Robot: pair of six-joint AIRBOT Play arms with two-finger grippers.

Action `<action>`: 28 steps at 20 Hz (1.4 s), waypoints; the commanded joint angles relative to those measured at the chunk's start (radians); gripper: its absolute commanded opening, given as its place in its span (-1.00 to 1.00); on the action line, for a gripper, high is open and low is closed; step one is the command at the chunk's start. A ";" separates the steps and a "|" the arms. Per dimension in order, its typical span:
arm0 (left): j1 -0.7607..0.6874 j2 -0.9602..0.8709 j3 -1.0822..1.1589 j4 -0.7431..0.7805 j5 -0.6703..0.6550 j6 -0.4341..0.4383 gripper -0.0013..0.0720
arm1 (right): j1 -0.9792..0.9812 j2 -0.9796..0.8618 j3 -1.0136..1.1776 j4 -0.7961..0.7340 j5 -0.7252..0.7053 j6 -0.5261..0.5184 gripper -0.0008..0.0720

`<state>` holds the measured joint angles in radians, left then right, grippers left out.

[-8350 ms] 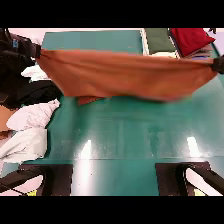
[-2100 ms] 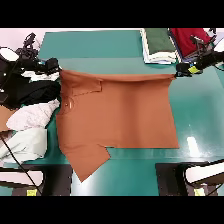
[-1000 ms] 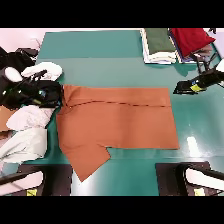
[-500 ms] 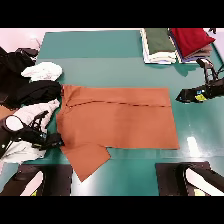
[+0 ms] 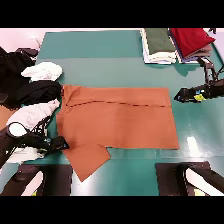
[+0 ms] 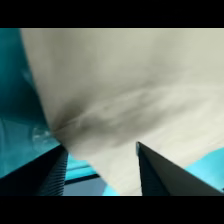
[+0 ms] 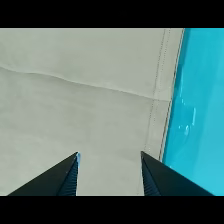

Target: Fold the shirts.

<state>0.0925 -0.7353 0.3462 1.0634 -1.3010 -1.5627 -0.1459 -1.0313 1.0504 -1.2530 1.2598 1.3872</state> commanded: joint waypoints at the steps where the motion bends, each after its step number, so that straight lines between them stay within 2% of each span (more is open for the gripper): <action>1: 0.000 0.001 -0.006 -0.057 0.008 0.000 0.36 | 0.001 0.000 0.000 0.005 0.001 0.000 0.23; 2: 0.000 0.001 -0.006 -0.057 0.003 0.011 -0.19 | 0.001 0.000 -0.001 0.005 0.005 0.000 0.23; 3: 0.000 0.001 -0.009 -0.060 0.004 0.047 -0.62 | 0.001 0.000 -0.001 0.004 0.008 0.000 0.23; 5: 0.000 0.001 -0.033 -0.077 0.010 0.053 -0.63 | 0.000 0.001 -0.001 0.003 0.011 0.000 0.23; 6: 0.000 0.001 -0.045 -0.090 0.015 0.051 -0.70 | 0.000 0.000 -0.001 0.003 0.019 0.000 0.23; 7: 0.000 0.001 -0.046 -0.107 0.021 0.065 -0.91 | 0.000 0.000 -0.001 0.002 0.035 -0.001 0.23; 10: 0.000 0.010 -0.022 -0.136 0.011 0.098 -0.91 | -0.038 0.002 -0.013 -0.006 0.143 -0.016 0.23; 13: 0.000 0.010 0.044 -0.135 0.003 0.130 -0.91 | -0.173 0.050 -0.170 -0.008 0.211 -0.024 0.23; 14: 0.000 0.010 0.067 -0.134 0.008 0.132 -0.91 | -0.235 0.079 -0.247 -0.008 0.211 -0.049 0.34; 15: 0.000 0.010 0.087 -0.134 0.013 0.132 -0.91 | -0.307 0.105 -0.330 -0.007 0.210 -0.066 0.59; 17: 0.000 0.009 0.121 -0.132 0.040 0.132 -0.91 | -0.433 0.116 -0.468 -0.005 0.210 -0.072 0.59; 18: 0.000 0.010 0.131 -0.132 0.053 0.132 -0.91 | -0.472 0.108 -0.522 -0.004 0.208 -0.074 0.52; 19: 0.000 0.009 0.136 -0.132 0.056 0.132 -0.91 | -0.492 0.091 -0.562 -0.002 0.205 -0.090 0.41; 22: 0.000 0.009 0.137 -0.128 0.061 0.132 -0.91 | -0.454 0.040 -0.618 0.024 0.162 -0.091 0.37; 24: 0.000 0.009 0.137 -0.127 0.060 0.133 -0.91 | -0.379 0.019 -0.619 0.031 0.138 -0.087 0.19; 28: 0.000 0.010 0.162 -0.109 0.013 0.181 -0.91 | -0.255 0.052 -0.593 0.027 0.124 -0.087 -0.72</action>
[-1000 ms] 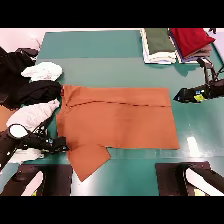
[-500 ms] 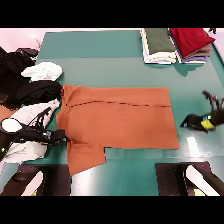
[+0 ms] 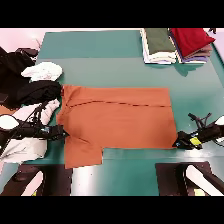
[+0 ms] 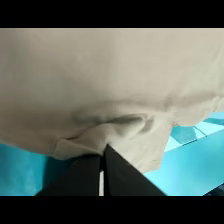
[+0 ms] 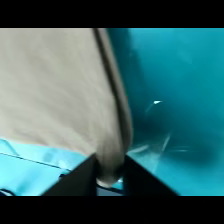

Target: Fold the shirts.

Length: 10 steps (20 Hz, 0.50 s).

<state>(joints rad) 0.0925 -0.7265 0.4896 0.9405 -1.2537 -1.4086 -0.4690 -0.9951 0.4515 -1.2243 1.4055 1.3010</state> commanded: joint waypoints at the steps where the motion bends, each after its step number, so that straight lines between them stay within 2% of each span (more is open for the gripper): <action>1: 0.000 0.012 0.039 0.039 -0.055 0.026 -0.91 | 0.085 0.048 0.030 -0.005 -0.013 -0.001 -0.87; 2: 0.000 0.038 0.055 0.073 -0.073 0.014 -0.91 | 0.093 0.080 0.057 -0.010 0.010 -0.001 -0.93; 4: 0.000 0.116 0.066 0.136 -0.121 -0.037 -0.91 | 0.093 0.153 0.120 -0.054 0.094 -0.001 -0.93; 8: 0.000 0.226 0.069 0.114 -0.279 -0.075 -0.91 | 0.093 0.309 0.214 -0.185 0.199 -0.001 -0.93; 10: 0.000 0.219 0.083 0.091 -0.270 -0.084 -0.91 | 0.093 0.348 0.255 -0.191 0.195 0.000 -0.93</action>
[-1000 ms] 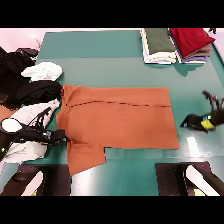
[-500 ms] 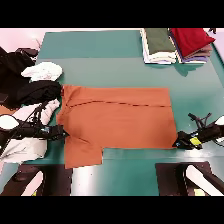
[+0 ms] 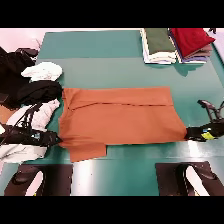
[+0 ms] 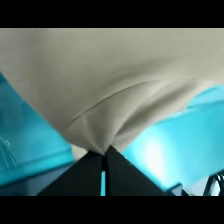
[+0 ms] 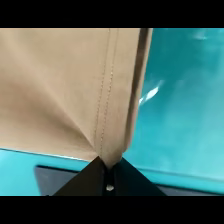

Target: Fold the shirts.

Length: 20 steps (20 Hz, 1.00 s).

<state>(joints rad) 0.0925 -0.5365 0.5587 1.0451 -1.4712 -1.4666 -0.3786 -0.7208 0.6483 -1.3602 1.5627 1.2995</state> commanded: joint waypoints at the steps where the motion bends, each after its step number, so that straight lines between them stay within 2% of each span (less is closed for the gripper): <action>1: 0.000 0.019 0.024 -0.032 -0.010 -0.025 -0.91 | 0.003 0.066 0.080 -0.048 0.033 0.002 -0.93; 5: 0.000 -0.118 0.080 -0.064 0.196 0.040 -0.91 | 0.039 -0.096 0.183 -0.037 -0.053 0.003 -0.93; 9: 0.000 -0.394 0.237 -0.072 0.361 0.120 -0.91 | 0.143 -0.348 0.354 -0.036 -0.159 0.048 -0.93; 11: 0.000 -0.544 0.343 -0.089 0.404 0.168 -0.91 | 0.187 -0.472 0.461 -0.036 -0.177 0.066 -0.93; 15: 0.000 -0.797 0.542 -0.134 0.447 0.193 -0.91 | 0.238 -0.678 0.653 -0.019 -0.192 0.093 -0.93; 19: 0.000 -0.929 0.653 -0.157 0.483 0.193 -0.90 | 0.245 -0.815 0.792 0.010 -0.193 0.100 -0.92; 20: 0.000 -0.938 0.659 -0.170 0.495 0.193 -0.89 | 0.234 -0.837 0.813 0.048 -0.195 0.094 -0.85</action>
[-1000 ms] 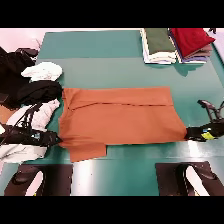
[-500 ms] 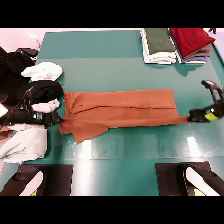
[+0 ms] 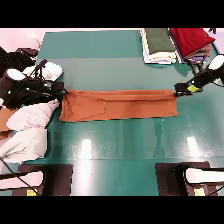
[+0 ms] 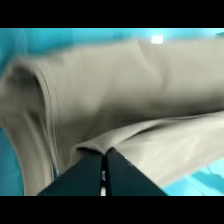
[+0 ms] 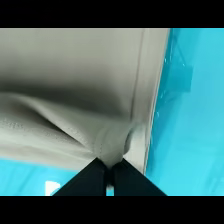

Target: Fold the shirts.

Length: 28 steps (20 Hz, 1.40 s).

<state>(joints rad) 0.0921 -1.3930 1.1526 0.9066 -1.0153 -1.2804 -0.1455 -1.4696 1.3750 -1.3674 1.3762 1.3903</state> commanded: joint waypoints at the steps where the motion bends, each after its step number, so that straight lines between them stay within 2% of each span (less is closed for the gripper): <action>1: 0.001 -0.082 0.065 -0.045 0.050 0.006 -0.30 | -0.013 -0.102 0.098 0.099 -0.018 -0.003 -0.37; 2: 0.001 -0.082 0.067 -0.067 0.061 0.002 0.26 | -0.032 -0.113 0.109 0.155 -0.023 -0.006 0.14; 3: 0.001 -0.081 0.074 -0.074 0.058 -0.002 0.28 | -0.056 -0.118 0.113 0.209 -0.020 -0.031 0.27; 4: 0.001 -0.077 0.082 -0.074 0.047 -0.001 0.27 | -0.085 -0.117 0.112 0.257 -0.005 -0.064 0.27; 5: 0.001 -0.075 0.093 -0.077 0.027 -0.001 0.05 | -0.112 -0.117 0.112 0.278 0.021 -0.087 0.27; 6: 0.001 -0.075 0.106 -0.077 -0.005 0.000 -0.50 | -0.144 -0.117 0.111 0.274 0.051 -0.096 0.27; 7: 0.001 -0.075 0.114 -0.078 -0.028 0.000 -0.84 | -0.178 -0.116 0.094 0.277 0.068 -0.108 0.28; 9: -0.005 -0.075 0.116 -0.089 -0.057 -0.001 -0.91 | -0.256 -0.116 0.026 0.278 0.072 -0.111 0.49; 13: -0.128 -0.075 0.116 -0.083 -0.019 -0.006 -0.91 | -0.393 -0.152 -0.158 0.415 0.027 -0.198 0.47; 16: -0.270 -0.082 0.116 -0.074 0.095 -0.087 -0.91 | -0.388 -0.208 -0.233 0.544 -0.005 -0.278 0.40; 18: -0.353 -0.100 0.116 -0.072 0.140 -0.125 -0.91 | -0.336 -0.236 -0.241 0.600 -0.028 -0.320 0.20; 19: -0.388 -0.110 0.116 -0.069 0.158 -0.138 -0.91 | -0.306 -0.241 -0.240 0.617 -0.043 -0.342 0.01; 21: -0.448 -0.135 0.116 -0.069 0.213 -0.181 -0.91 | -0.260 -0.237 -0.219 0.616 -0.059 -0.348 -0.69; 22: -0.475 -0.150 0.119 -0.069 0.244 -0.187 -0.91 | -0.249 -0.236 -0.188 0.616 -0.032 -0.347 -0.93; 28: -0.583 -0.352 0.298 -0.050 0.218 -0.190 -0.91 | -0.169 -0.060 0.053 0.617 0.125 -0.264 -0.93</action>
<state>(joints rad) -0.4416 -1.6566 1.3708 0.8486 -0.7959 -1.4578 -0.3607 -1.6081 1.3331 -0.7612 1.4410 1.0897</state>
